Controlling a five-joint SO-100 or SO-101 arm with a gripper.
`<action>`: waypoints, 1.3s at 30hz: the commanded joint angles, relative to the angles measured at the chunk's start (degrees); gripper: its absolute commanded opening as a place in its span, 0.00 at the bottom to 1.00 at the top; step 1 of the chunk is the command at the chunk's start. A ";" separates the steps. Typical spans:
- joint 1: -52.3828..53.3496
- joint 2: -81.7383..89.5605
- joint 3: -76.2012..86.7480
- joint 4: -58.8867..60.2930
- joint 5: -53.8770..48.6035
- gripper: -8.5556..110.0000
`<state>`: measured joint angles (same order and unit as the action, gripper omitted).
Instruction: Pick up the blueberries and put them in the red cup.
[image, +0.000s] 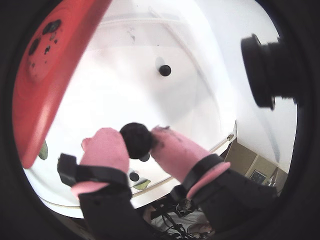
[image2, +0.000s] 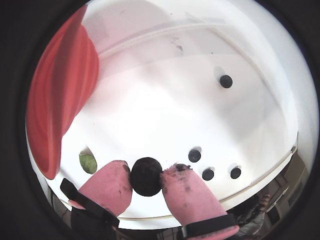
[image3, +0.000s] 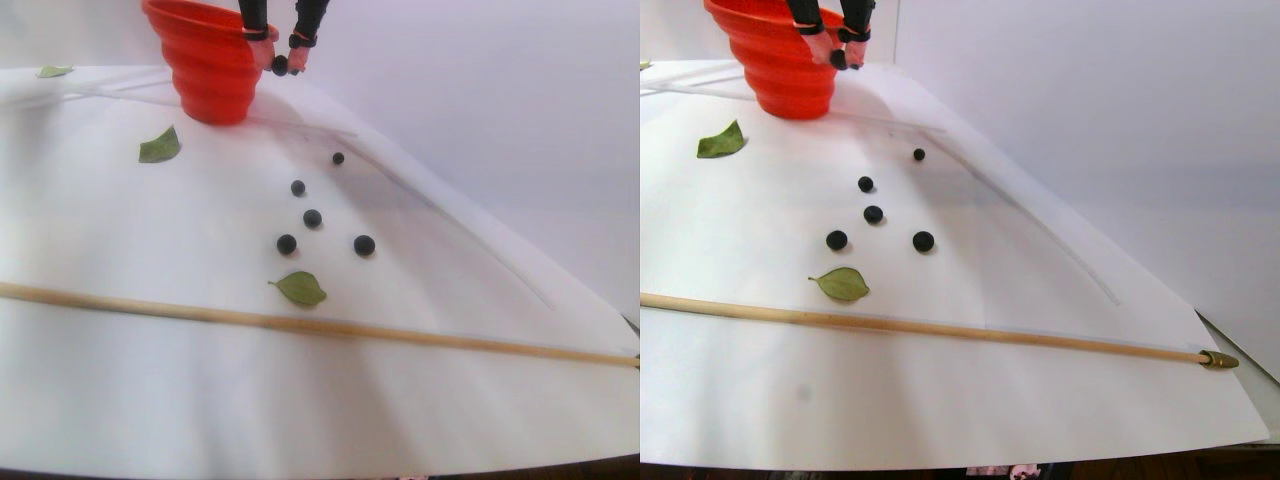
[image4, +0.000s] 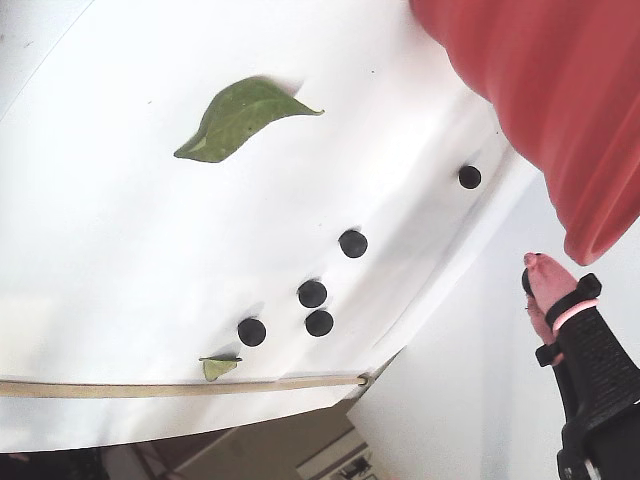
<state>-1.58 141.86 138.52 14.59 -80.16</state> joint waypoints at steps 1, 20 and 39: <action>-1.05 5.71 -5.63 1.14 0.70 0.16; -4.92 12.66 -8.61 8.70 -0.62 0.16; -9.40 12.30 -8.53 3.60 0.26 0.16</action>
<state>-9.93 151.35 133.95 21.97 -80.68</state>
